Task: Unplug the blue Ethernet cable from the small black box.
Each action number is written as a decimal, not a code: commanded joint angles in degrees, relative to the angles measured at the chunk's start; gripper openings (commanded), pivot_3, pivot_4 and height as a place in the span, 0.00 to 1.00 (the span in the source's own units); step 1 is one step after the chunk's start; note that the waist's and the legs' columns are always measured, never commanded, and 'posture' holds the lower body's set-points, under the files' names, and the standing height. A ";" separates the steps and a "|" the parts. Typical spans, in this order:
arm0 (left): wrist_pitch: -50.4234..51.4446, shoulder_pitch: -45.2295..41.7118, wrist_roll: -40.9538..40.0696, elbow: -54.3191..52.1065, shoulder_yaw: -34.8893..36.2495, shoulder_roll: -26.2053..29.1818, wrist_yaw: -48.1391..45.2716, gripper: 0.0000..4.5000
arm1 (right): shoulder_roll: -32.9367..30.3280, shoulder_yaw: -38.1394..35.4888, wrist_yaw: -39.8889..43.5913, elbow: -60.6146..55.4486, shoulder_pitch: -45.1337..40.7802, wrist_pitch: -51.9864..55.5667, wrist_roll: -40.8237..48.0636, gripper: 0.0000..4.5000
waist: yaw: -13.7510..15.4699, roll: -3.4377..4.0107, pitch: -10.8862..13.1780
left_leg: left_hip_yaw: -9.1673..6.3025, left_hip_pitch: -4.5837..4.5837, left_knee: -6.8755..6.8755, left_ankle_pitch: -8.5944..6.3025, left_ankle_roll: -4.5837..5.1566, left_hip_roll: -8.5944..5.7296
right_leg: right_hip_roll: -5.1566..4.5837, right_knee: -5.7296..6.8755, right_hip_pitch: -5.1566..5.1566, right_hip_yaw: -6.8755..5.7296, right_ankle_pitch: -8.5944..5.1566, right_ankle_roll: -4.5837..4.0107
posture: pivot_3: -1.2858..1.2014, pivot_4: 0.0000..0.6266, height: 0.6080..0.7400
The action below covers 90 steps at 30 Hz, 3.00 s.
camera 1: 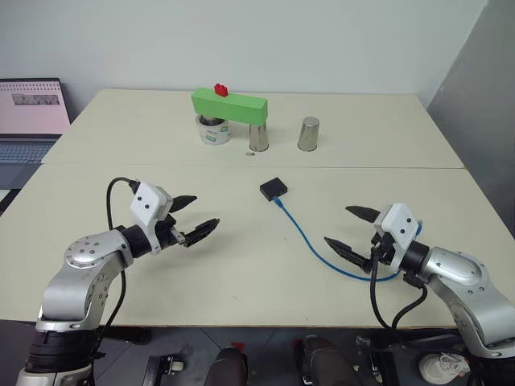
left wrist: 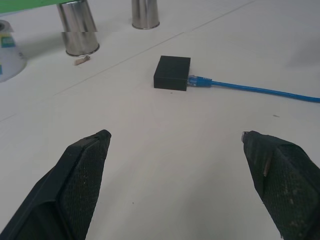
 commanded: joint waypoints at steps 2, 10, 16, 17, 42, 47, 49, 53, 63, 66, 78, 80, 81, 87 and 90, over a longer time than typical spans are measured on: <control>-1.04 1.02 -0.88 -2.94 0.24 0.91 -2.04 0.99 | -0.34 -0.91 0.22 -0.94 -0.11 -0.26 0.45 1.00 | 0.00 0.00 0.00 | 0.01 0.00 0.00 0.00 0.00 0.00 | 0.00 0.00 0.00 0.01 0.00 0.00 | 0.52 0.24 1.00; -3.26 2.26 0.78 -3.12 -0.86 0.82 -3.07 0.99 | 1.48 2.99 -0.16 0.17 -1.74 -0.93 -1.03 1.00 | -0.03 0.00 0.00 | 0.01 0.00 0.00 0.00 0.00 0.00 | 0.00 0.00 0.00 0.01 0.00 0.00 | 0.52 0.24 1.00; -2.88 2.15 3.56 -1.97 -3.22 2.40 -3.30 0.99 | 9.21 12.15 -4.17 6.23 -10.01 -0.21 -6.62 1.00 | -0.62 0.00 0.00 | 0.01 0.04 0.01 0.00 0.00 0.04 | 0.03 0.05 -0.02 0.01 0.00 0.00 | 0.52 0.24 1.00; -2.97 1.58 2.70 -1.40 -2.79 2.21 -3.77 0.99 | 11.63 13.87 -6.03 8.66 -12.53 0.87 -8.19 1.00 | -0.62 0.03 0.02 | 0.01 0.04 0.01 0.00 0.00 0.05 | 0.04 0.06 -0.03 0.01 0.00 0.00 | 0.52 0.24 1.00; -1.57 -1.50 -2.34 3.28 -0.56 1.77 -7.21 1.00 | 33.98 11.72 -25.09 52.57 -33.35 -2.72 -18.29 0.44 | -0.95 -0.01 0.01 | 0.02 -0.12 0.02 0.01 0.00 0.05 | 0.02 0.25 -0.25 0.02 0.01 -0.03 | 0.52 0.24 1.00; -0.14 -2.70 -3.59 5.20 -0.29 0.86 -6.91 1.00 | 32.41 13.03 -22.92 50.68 -32.51 -4.83 -19.33 0.13 | -0.94 -0.01 0.01 | 0.02 -0.12 0.00 0.01 0.00 0.04 | 0.03 0.23 -0.26 0.02 0.01 -0.03 | 0.52 0.24 1.00; 2.56 -3.25 -5.40 6.96 0.36 0.36 -7.03 1.00 | 29.92 15.54 -19.36 47.17 -31.03 -8.30 -20.62 0.04 | -0.92 0.00 0.01 | 0.02 -0.13 0.01 0.01 0.00 0.03 | 0.02 0.22 -0.25 0.01 0.01 -0.03 | 0.52 0.24 1.00; 8.42 -3.92 -10.22 8.29 1.12 -0.25 -8.17 1.00 | 23.58 20.63 -12.06 38.99 -27.68 -15.72 -23.75 0.02 | -0.95 0.01 0.03 | 0.02 -0.20 -0.02 0.00 0.01 0.01 | 0.01 0.17 -0.29 0.01 0.01 -0.02 | 0.52 0.24 1.00; 25.39 -6.63 -25.32 5.26 1.19 -1.40 -11.18 1.00 | 3.10 25.95 -4.20 34.63 -27.39 -57.69 -34.13 0.02 | -1.33 -0.02 0.03 | 0.04 -0.18 0.03 0.00 0.01 0.02 | 0.02 0.14 -0.25 0.02 0.00 -0.01 | 0.52 0.24 1.00; 26.76 -6.89 -26.45 3.23 -0.41 -1.57 -11.92 1.00 | 1.90 25.23 -3.59 36.47 -27.92 -61.72 -33.30 0.02 | -1.39 -0.03 0.03 | 0.05 -0.11 0.04 0.00 0.01 0.04 | 0.04 0.23 -0.24 0.04 0.01 -0.02 | 0.52 0.24 1.00; 26.55 -8.74 -25.59 3.69 -2.75 -3.46 -11.38 0.89 | 2.70 24.04 -2.22 34.51 -28.26 -65.07 -31.28 0.02 | -1.20 -0.03 0.03 | 0.03 -0.10 0.04 0.01 -0.01 0.03 | 0.03 0.25 -0.22 0.06 0.01 -0.04 | 0.52 0.24 1.00; 26.34 -8.96 -25.45 4.05 -2.99 -3.62 -11.53 0.78 | 3.04 23.74 -2.40 33.91 -28.24 -65.34 -31.09 0.02 | -1.19 -0.03 0.03 | 0.03 -0.10 0.05 0.01 -0.01 0.02 | 0.03 0.24 -0.22 0.06 0.01 -0.04 | 0.52 0.24 1.00; 26.25 -9.06 -25.43 4.05 -3.15 -3.78 -11.58 0.74 | 3.16 23.63 -2.34 33.65 -28.25 -65.25 -31.04 0.02 | -1.20 -0.03 0.03 | 0.03 -0.10 0.05 0.01 -0.01 0.03 | 0.03 0.24 -0.22 0.06 0.01 -0.04 | 0.52 0.24 1.00; 25.21 -9.43 -24.79 4.03 -3.93 -4.85 -11.31 0.44 | 3.63 23.52 -1.87 32.50 -28.17 -65.13 -31.17 0.01 | -1.00 -0.03 0.03 | 0.02 -0.11 0.05 0.01 -0.01 0.02 | 0.02 0.24 -0.21 0.06 0.01 -0.04 | 0.52 0.24 1.00; 24.57 -9.58 -24.31 4.31 -4.09 -5.32 -11.04 0.29 | 3.46 24.03 -1.25 32.50 -28.35 -64.86 -32.46 0.01 | -0.95 -0.03 0.03 | 0.02 -0.10 0.05 0.01 -0.01 0.02 | 0.02 0.25 -0.20 0.06 0.01 -0.04 | 0.52 0.24 1.00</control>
